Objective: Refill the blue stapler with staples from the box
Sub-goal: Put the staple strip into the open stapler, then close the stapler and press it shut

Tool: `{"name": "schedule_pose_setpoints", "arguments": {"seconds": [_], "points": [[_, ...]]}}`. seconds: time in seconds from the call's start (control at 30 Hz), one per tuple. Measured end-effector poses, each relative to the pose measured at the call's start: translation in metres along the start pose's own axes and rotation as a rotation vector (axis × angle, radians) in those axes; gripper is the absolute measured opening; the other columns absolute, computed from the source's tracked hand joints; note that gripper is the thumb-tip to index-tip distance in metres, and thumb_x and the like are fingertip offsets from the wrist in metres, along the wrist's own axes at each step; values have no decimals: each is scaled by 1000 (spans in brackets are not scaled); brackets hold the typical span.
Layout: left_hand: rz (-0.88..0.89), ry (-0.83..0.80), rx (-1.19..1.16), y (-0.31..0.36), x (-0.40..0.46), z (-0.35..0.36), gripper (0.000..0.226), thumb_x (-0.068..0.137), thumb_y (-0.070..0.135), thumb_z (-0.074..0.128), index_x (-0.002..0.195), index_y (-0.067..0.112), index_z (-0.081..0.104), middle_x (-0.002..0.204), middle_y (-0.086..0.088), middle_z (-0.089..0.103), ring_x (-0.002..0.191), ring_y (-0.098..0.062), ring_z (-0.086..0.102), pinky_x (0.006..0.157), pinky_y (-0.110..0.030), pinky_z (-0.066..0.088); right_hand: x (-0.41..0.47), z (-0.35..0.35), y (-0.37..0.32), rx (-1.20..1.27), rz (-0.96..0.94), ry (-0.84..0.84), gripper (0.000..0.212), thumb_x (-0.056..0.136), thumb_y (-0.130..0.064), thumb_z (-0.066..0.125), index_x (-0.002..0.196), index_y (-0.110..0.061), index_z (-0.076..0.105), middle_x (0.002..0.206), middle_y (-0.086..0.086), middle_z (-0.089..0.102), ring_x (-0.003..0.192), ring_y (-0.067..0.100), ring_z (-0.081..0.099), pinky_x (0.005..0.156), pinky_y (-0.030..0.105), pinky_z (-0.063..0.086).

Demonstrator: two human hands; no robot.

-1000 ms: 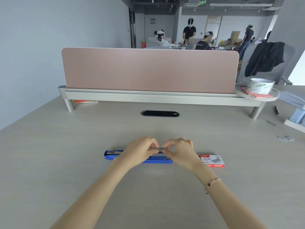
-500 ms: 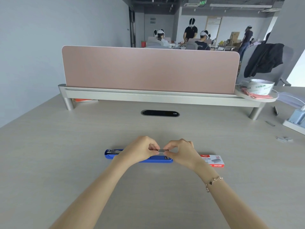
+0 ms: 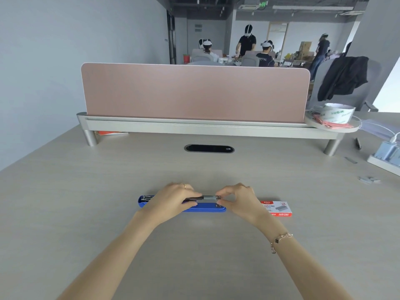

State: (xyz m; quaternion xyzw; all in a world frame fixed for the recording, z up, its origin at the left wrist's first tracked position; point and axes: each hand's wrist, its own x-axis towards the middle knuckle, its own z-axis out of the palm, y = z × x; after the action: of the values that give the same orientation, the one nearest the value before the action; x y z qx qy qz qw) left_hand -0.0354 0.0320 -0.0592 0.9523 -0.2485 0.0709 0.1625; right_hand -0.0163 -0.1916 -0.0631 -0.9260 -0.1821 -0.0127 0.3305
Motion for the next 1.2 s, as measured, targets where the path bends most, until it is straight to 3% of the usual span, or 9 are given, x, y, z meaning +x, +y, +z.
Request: {"name": "schedule_pose_setpoints", "arguments": {"seconds": [0.1, 0.27, 0.33, 0.4, 0.5, 0.57, 0.83, 1.0, 1.2], "points": [[-40, 8, 37, -13, -15, -5, 34, 90, 28, 59, 124, 29, 58, 112, 5, 66, 98, -18, 58, 85, -31, 46, -5, -2, 4, -41, -1, 7, 9, 80, -31, 66, 89, -34, 65, 90, -16, 68, 94, 10, 47, 86, 28, 25], [-221, 20, -36, -46, -42, -13, 58, 82, 37, 69, 135, 30, 46, 131, 10, 53, 120, -13, 48, 102, -28, 38, -15, 0, 9, -113, -27, -24, 16, 75, -35, 64, 75, -46, 52, 71, -26, 50, 87, 14, 43, 83, 31, 26], [-312, 20, -99, -57, -52, -14, 66, 79, 37, 72, 138, 31, 41, 130, 12, 47, 121, -9, 45, 103, -29, 38, -17, 2, 10, -94, -15, -6, 14, 75, -40, 65, 78, -48, 54, 71, -25, 49, 87, 12, 42, 83, 32, 26], [-366, 33, -174, -63, -58, -14, 57, 79, 33, 73, 130, 32, 48, 122, 12, 51, 111, -8, 50, 98, -29, 42, -16, 3, 10, -115, -9, 1, 10, 74, -44, 65, 82, -45, 60, 74, -23, 50, 89, 12, 43, 85, 33, 28], [-345, 39, -223, -66, -60, -16, 27, 79, 24, 73, 94, 40, 59, 98, 10, 64, 90, -6, 58, 82, -31, 48, -13, 4, 8, -133, 4, -2, 15, 73, -45, 65, 87, -40, 65, 81, -20, 53, 92, 14, 45, 87, 35, 28], [-337, 19, -205, -65, -58, -21, 21, 78, 23, 74, 88, 36, 61, 91, 11, 64, 86, -5, 58, 79, -32, 49, -12, 3, 7, -115, 9, -5, 9, 72, -43, 66, 79, -43, 61, 86, -17, 56, 94, 14, 46, 86, 34, 26], [-312, 169, -388, -50, -37, -57, 38, 68, 12, 82, 91, 39, 66, 91, 11, 68, 78, -4, 62, 76, -18, 49, -14, 5, 8, -68, 25, -3, 14, 71, -40, 66, 71, -47, 54, 94, -12, 63, 97, 15, 48, 88, 34, 27], [-259, 240, -557, -6, -9, -55, 73, 71, 13, 81, 128, 42, 48, 94, 7, 66, 73, 0, 62, 76, -6, 47, -14, 5, 8, -110, 6, -12, 12, 73, -41, 64, 77, -44, 53, 96, -11, 62, 97, 15, 48, 90, 34, 28], [-146, 126, -355, 28, 16, -16, 45, 81, 25, 72, 122, 31, 57, 104, 14, 64, 93, -3, 59, 87, -18, 43, -13, 3, 9, -133, -5, -19, 8, 73, -41, 62, 76, -38, 56, 90, -6, 59, 92, 17, 48, 87, 34, 29]]}}
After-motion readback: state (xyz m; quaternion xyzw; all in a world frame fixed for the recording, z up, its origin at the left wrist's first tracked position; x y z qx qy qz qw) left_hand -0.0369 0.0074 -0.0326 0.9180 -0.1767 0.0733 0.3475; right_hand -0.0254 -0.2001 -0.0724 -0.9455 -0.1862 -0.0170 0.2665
